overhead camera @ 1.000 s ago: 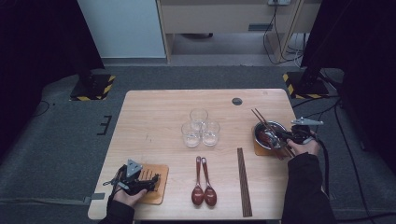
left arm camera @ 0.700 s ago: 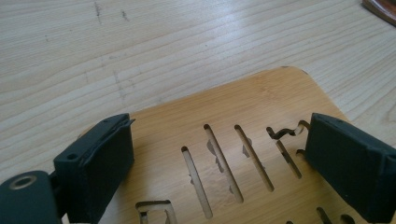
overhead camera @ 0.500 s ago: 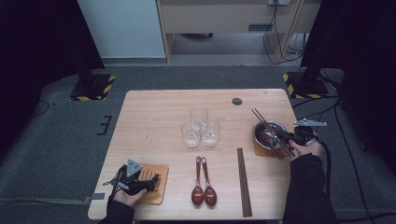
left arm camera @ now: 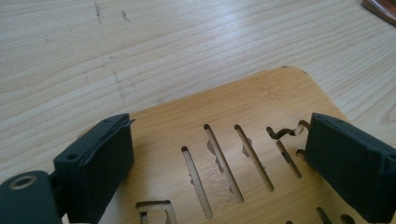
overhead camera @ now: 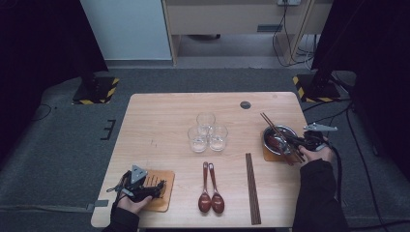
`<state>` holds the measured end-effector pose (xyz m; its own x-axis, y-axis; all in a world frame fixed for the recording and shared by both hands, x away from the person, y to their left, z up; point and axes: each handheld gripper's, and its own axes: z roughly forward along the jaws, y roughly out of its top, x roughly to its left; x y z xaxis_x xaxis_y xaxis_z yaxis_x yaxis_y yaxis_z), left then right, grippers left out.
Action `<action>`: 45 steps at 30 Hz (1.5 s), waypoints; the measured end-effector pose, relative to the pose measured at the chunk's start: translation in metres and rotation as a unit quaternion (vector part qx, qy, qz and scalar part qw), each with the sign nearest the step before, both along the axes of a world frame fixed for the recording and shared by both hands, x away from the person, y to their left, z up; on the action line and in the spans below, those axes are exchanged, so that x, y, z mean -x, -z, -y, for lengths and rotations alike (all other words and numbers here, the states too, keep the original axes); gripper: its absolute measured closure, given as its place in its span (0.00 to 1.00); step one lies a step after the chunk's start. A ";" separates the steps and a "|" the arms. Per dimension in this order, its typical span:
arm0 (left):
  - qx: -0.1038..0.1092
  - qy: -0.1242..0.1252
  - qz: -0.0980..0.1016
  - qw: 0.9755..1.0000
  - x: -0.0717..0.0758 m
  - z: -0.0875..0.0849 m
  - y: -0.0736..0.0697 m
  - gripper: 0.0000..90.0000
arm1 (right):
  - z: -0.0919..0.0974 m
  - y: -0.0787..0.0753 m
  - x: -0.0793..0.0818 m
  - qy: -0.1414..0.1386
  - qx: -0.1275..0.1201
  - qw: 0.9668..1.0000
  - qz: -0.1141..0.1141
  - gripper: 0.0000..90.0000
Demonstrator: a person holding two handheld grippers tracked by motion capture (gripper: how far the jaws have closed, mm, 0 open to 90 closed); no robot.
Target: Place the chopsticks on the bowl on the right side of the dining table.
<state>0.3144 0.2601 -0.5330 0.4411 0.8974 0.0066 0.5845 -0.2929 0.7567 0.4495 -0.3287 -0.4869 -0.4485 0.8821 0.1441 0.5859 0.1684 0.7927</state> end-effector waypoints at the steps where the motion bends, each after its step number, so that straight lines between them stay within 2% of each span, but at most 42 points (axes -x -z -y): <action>1: 0.000 0.000 0.000 1.000 0.000 0.000 0.000 0.08 | 0.000 -0.001 0.000 0.001 -0.002 1.000 0.001 0.87; 5: 0.000 0.000 0.000 1.000 0.000 0.000 0.000 0.08 | -0.001 -0.002 0.000 -0.002 -0.007 1.000 0.006 0.77; 11: 0.000 0.000 0.000 1.000 0.000 0.000 0.000 0.08 | -0.006 0.002 -0.001 -0.011 0.003 1.000 -0.003 0.70; 19: 0.000 0.000 0.000 1.000 0.000 0.000 0.000 0.08 | -0.005 0.006 -0.001 -0.016 0.014 1.000 -0.016 0.78; 26: 0.000 0.000 0.000 1.000 0.000 0.000 0.000 0.08 | -0.004 0.007 -0.001 -0.019 0.019 1.000 -0.010 0.86; 32: 0.000 0.000 0.000 1.000 0.000 0.000 0.000 0.08 | -0.003 0.007 0.000 -0.019 0.018 1.000 -0.006 0.87; 41: 0.000 0.000 0.000 1.000 0.000 0.000 0.000 0.08 | -0.007 0.007 -0.001 -0.044 0.023 0.999 -0.005 0.87; 45: 0.000 0.000 0.000 1.000 0.000 0.000 0.000 0.08 | -0.008 0.007 -0.001 -0.046 0.025 0.999 -0.005 0.86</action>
<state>0.3143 0.2600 -0.5331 0.4407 0.8976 0.0066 0.5847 -0.2926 0.7566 0.4504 -0.3212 -0.4936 -0.5261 0.8437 0.1067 0.5748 0.2603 0.7758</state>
